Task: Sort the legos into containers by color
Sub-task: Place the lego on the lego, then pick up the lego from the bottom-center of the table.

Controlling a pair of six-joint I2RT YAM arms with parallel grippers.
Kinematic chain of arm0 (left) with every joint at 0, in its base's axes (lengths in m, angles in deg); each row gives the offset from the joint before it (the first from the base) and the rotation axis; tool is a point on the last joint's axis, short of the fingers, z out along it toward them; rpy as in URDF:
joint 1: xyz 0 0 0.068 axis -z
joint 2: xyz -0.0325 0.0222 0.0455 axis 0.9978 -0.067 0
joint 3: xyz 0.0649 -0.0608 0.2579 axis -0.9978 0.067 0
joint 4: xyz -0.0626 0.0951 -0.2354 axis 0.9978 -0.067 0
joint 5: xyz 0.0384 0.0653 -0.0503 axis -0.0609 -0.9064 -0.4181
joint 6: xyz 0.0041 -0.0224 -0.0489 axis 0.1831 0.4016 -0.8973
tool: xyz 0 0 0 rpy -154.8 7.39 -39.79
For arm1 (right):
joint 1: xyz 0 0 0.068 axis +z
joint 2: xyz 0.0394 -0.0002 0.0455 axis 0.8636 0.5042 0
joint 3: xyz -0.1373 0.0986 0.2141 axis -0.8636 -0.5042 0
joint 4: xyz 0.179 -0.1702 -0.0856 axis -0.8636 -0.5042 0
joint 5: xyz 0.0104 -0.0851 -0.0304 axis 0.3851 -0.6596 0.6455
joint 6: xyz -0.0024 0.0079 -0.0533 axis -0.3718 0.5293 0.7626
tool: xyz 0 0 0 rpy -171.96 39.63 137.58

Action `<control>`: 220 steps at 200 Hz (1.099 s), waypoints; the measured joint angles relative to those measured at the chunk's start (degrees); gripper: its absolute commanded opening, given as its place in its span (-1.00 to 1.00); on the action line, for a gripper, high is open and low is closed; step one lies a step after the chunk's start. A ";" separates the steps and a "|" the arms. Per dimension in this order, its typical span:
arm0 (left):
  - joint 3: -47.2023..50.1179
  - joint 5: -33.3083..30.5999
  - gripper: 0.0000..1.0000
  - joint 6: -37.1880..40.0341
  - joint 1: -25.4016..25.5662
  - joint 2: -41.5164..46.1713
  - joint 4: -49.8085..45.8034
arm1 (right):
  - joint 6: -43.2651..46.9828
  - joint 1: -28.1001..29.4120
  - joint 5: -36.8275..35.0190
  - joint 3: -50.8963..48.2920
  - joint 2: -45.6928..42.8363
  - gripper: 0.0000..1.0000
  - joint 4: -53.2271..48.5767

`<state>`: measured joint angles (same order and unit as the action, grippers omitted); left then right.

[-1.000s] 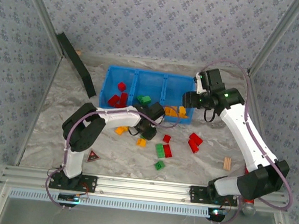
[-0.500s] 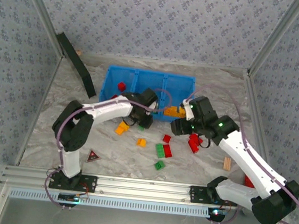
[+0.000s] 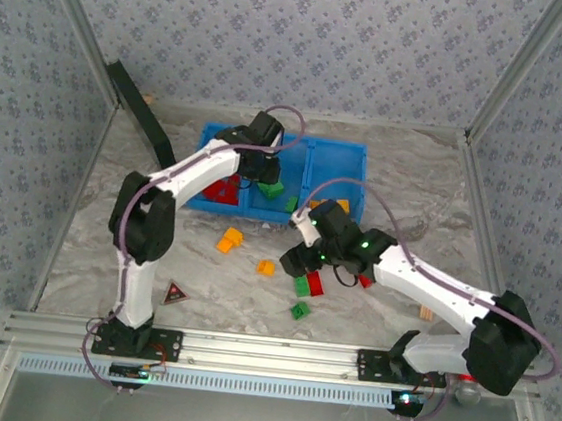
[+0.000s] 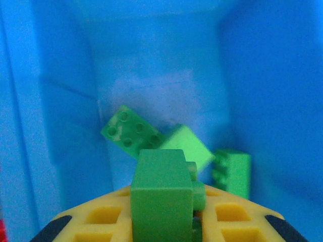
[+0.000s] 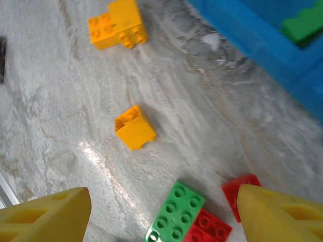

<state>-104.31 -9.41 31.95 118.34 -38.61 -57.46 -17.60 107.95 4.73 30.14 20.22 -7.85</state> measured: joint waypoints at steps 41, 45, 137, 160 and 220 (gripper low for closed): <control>-5.35 0.44 -0.58 -0.61 -0.72 -5.77 -2.45 | 7.45 4.57 0.79 0.42 8.63 0.71 4.46; -5.68 0.44 -0.54 -0.66 -0.70 -5.88 -2.47 | 8.31 5.11 0.79 0.52 9.55 0.71 4.83; -7.45 3.02 0.24 -1.20 -0.26 -6.03 -5.01 | 20.57 8.70 -3.39 6.71 22.12 0.72 9.14; -7.85 4.11 0.25 -1.03 -0.28 -4.07 -5.90 | 21.73 8.70 -4.17 6.84 23.56 0.66 9.44; -7.13 8.48 0.29 -0.57 -1.31 10.80 -7.23 | 23.67 8.11 -3.87 8.81 28.76 0.35 9.49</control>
<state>-111.43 -0.93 31.38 117.03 -27.81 -64.70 6.07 116.06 0.86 38.95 48.99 1.64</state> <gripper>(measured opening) 0.640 0.717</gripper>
